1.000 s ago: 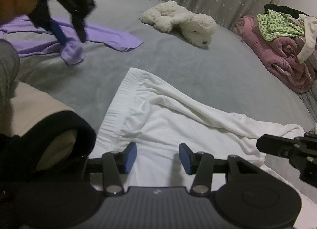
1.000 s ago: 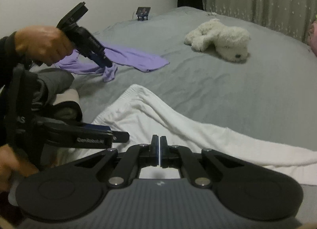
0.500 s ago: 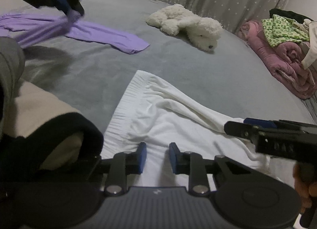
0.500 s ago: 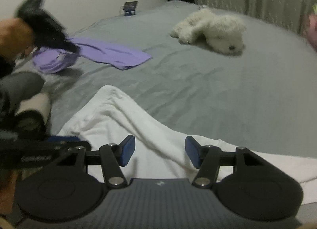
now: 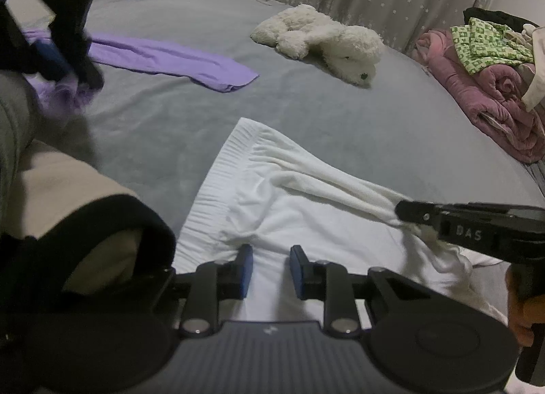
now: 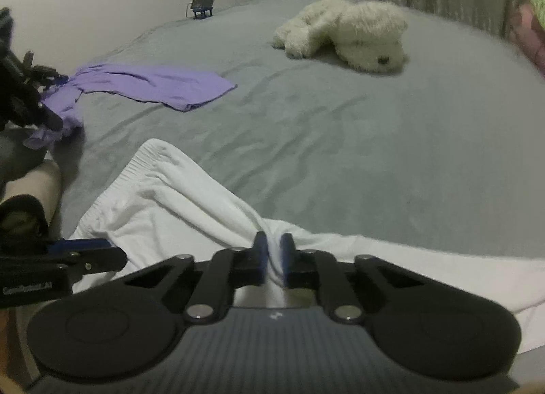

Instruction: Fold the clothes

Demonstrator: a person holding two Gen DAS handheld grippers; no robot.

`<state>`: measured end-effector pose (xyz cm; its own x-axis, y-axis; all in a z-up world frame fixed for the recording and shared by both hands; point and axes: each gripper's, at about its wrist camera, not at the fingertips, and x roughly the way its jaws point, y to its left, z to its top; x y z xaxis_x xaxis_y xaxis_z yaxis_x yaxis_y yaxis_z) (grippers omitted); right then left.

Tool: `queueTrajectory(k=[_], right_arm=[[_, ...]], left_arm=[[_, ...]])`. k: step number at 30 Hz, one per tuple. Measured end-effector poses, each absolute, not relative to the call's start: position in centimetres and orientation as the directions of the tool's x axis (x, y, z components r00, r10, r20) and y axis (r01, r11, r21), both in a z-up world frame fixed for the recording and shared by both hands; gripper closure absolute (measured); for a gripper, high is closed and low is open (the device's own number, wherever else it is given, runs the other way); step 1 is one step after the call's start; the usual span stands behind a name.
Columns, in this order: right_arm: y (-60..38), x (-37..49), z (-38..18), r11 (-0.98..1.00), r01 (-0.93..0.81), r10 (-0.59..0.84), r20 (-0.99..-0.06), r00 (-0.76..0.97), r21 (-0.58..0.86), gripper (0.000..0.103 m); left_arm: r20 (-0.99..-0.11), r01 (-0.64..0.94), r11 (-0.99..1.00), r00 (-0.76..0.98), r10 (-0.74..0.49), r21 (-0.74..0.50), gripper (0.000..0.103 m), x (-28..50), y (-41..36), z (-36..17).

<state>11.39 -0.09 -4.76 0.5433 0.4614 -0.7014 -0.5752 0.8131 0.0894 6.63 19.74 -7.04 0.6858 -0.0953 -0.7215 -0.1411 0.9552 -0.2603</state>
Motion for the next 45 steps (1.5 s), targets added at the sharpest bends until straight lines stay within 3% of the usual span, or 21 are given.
queueTrajectory(k=[14, 20, 33, 36, 38, 40, 42, 43, 45], right_arm=[[-1.2, 6.1, 2.2, 0.782, -0.623, 0.516, -0.585, 0.626, 0.023, 0.099], [-2.0, 1.7, 3.4, 0.751, -0.660, 0.549, -0.581, 0.600, 0.028, 0.099], [-1.5, -2.2, -5.6, 0.761, -0.617, 0.534, -0.732, 0.422, 0.200, 0.100], [-1.3, -1.8, -6.2, 0.763, -0.604, 0.545, -0.731, 0.412, 0.229, 0.100], [-1.8, -1.0, -5.7, 0.750, -0.591, 0.585, -0.713, 0.385, 0.296, 0.088], [-2.4, -0.4, -5.0, 0.744, -0.576, 0.613, -0.686, 0.390, 0.337, 0.088], [-3.1, 0.4, -4.7, 0.738, -0.555, 0.641, -0.655, 0.400, 0.383, 0.076], [-3.4, 0.9, -4.6, 0.733, -0.542, 0.656, -0.638, 0.404, 0.411, 0.061], [-3.5, 2.4, -4.8, 0.714, -0.514, 0.690, -0.606, 0.396, 0.476, 0.058]], left_arm=[[-0.719, -0.135, 0.954, 0.687, -0.105, -0.269, 0.078, 6.9, 19.9, -7.3], [-0.717, -0.132, 0.953, 0.688, -0.110, -0.273, 0.078, 6.9, 20.0, -7.3], [-0.717, -0.079, 0.967, 0.686, -0.123, -0.242, 0.073, 5.6, 20.0, -6.8], [-0.708, -0.055, 0.970, 0.693, -0.135, -0.238, 0.070, 4.7, 20.1, -6.6], [-0.701, -0.024, 0.970, 0.696, -0.156, -0.241, 0.069, 3.8, 20.2, -6.6], [-0.696, 0.005, 0.971, 0.696, -0.173, -0.237, 0.069, 2.9, 20.4, -6.7], [-0.690, 0.023, 0.971, 0.700, -0.185, -0.237, 0.069, 2.0, 20.8, -6.8], [-0.686, 0.032, 0.971, 0.702, -0.190, -0.237, 0.068, 1.5, 20.9, -6.8], [-0.679, 0.046, 0.969, 0.706, -0.202, -0.242, 0.068, 0.7, 21.3, -6.8]])
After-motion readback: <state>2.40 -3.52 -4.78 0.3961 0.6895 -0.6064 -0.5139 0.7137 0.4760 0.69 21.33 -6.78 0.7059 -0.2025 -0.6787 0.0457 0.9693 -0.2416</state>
